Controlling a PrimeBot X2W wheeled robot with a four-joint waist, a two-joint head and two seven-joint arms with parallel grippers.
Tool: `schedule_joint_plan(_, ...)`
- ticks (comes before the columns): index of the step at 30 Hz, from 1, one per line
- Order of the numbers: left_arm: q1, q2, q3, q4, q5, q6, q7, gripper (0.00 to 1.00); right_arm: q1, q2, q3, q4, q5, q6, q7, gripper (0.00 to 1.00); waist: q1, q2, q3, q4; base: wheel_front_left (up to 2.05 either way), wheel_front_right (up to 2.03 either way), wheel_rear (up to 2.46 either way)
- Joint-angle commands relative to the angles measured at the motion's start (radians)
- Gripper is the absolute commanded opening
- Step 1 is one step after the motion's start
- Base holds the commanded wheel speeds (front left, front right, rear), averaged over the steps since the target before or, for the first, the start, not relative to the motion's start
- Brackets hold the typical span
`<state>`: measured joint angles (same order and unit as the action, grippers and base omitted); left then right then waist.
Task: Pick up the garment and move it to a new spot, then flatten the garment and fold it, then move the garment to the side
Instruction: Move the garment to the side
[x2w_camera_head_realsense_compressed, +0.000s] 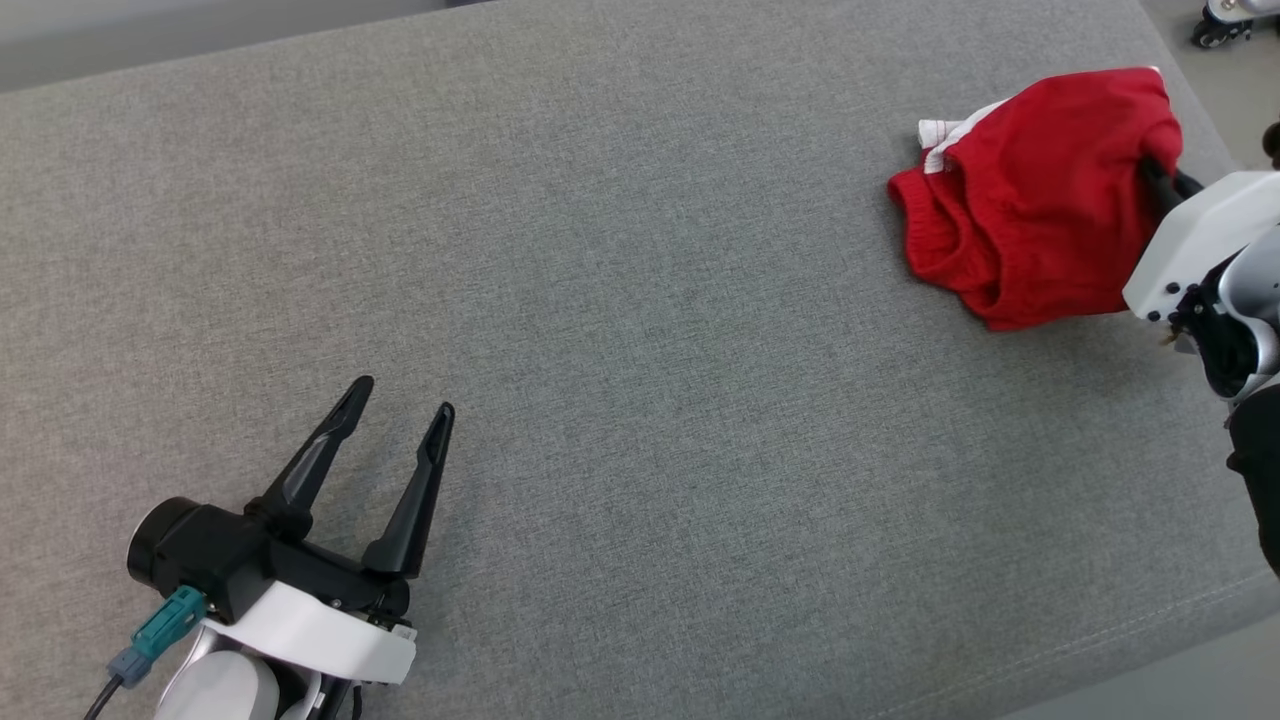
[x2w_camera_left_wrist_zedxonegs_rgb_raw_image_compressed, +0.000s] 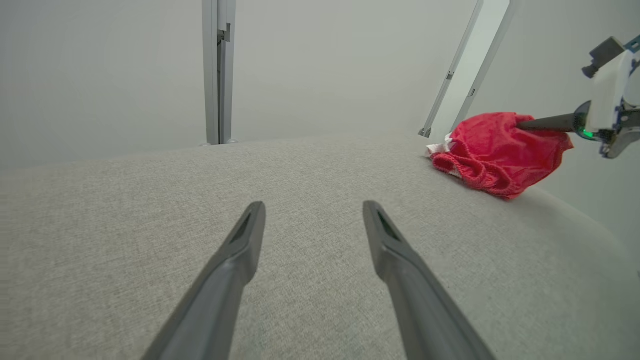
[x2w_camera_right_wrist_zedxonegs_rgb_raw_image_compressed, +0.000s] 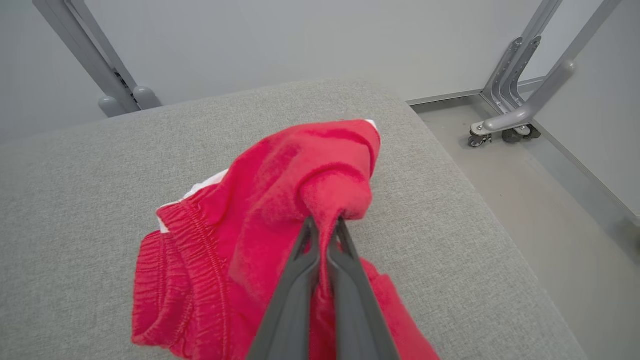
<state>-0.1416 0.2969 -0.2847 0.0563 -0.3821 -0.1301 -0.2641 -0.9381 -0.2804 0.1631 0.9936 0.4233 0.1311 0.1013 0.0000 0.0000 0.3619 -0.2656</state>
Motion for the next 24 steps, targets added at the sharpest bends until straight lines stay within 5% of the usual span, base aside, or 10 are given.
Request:
schedule_joint_plan(1, -0.019, 0.002, -0.001, -0.001, -0.009, -0.001, 0.0, 1.0, -0.012, -0.002, -0.015, 0.015, -0.01, 0.0, -0.011, 0.0, 0.0, 0.0, -0.001, 0.0, 0.0, 0.0, 0.0)
schedule_joint_plan(3, -0.02, 0.003, -0.001, 0.002, -0.01, -0.001, 0.0, 1.0, -0.016, 0.007, -0.027, 0.036, -0.034, 0.0, -0.019, 0.04, 0.0, 0.0, -0.004, 0.001, 0.0, 0.0, 0.0)
schedule_joint_plan(6, -0.022, 0.0, -0.001, 0.005, -0.01, -0.001, 0.0, 1.0, -0.023, 0.017, -0.045, 0.06, -0.057, 0.0, -0.032, 1.0, 0.0, 0.0, -0.008, 0.003, 0.0, 0.0, 0.0)
schedule_joint_plan(16, -0.002, -0.025, 0.004, 0.02, -0.011, -0.001, 0.0, 1.0, -0.036, 0.021, -0.079, 0.093, -0.172, 0.0, -0.107, 1.0, 0.0, 0.0, -0.056, 0.008, 0.0, 0.0, 0.0)
schedule_joint_plan(24, 0.015, -0.072, 0.061, 0.034, 0.001, -0.001, 0.0, 1.0, 0.039, 0.069, -0.063, -0.04, -0.16, 0.0, -0.193, 1.0, 0.0, 0.0, -0.145, 0.046, 0.0, 0.0, 0.0)
